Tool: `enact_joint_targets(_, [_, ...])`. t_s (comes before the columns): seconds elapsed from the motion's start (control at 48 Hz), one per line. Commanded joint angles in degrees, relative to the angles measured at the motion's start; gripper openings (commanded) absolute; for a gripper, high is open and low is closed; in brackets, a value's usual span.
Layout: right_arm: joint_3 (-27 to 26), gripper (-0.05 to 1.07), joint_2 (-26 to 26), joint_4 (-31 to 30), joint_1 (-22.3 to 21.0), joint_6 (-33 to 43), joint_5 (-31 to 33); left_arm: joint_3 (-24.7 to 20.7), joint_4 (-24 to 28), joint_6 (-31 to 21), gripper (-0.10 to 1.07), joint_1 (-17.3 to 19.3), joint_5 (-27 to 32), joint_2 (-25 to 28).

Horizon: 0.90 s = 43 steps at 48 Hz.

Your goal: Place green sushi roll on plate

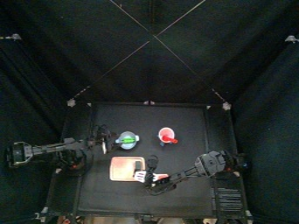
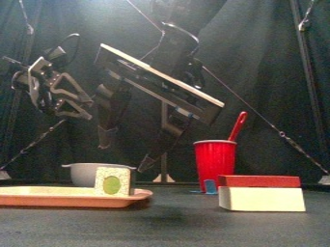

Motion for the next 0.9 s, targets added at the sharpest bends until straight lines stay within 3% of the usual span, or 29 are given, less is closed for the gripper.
enact_joint_targets(0.0, [-1.32, 0.93, -1.85, 0.0, 0.0, 0.35, -0.79, -0.7, -0.09, 0.0, 0.93, -0.09, -0.18, 0.09])
enact_joint_targets(0.688, [-2.37, 0.93, -0.79, 0.53, 0.0, 0.26, -2.46, -0.7, 0.0, 0.0, 0.93, -0.09, -0.18, 0.09])
enact_joint_targets(0.875, [-1.49, 0.93, -1.58, 1.05, 0.09, -0.35, 0.18, -0.7, 0.0, 0.0, 0.93, -0.09, -0.18, 0.09])
